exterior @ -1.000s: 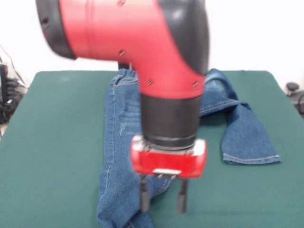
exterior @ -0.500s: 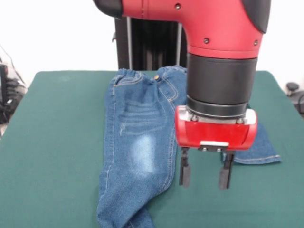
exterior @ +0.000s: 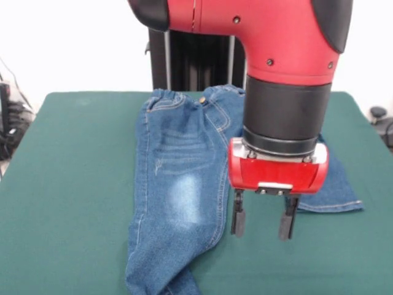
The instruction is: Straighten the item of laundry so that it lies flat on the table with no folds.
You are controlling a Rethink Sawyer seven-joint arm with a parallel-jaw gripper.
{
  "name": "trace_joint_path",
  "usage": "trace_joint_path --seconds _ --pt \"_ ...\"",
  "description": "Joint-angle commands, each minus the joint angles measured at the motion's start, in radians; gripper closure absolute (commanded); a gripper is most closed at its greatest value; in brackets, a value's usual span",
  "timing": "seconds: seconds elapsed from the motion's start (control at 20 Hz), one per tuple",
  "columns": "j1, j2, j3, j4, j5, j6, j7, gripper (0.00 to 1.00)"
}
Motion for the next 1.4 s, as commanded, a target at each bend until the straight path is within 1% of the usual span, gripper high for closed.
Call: trace_joint_path --seconds 0.05,0.25,0.45,0.65,1.0,1.4 --pt "0.038 0.12 -0.015 0.152 0.043 0.023 0.242 0.0" --pt "0.034 0.135 -0.009 0.17 0.086 0.052 0.261 0.0" --pt "0.053 0.12 -0.023 0.193 0.121 0.064 0.287 0.0" --pt "0.07 0.093 -0.03 0.224 0.157 0.093 0.301 0.0" --pt "0.11 0.033 -0.08 0.252 0.211 0.155 0.31 0.0" --pt "0.131 0.044 -0.101 0.263 0.253 0.14 0.302 0.0"
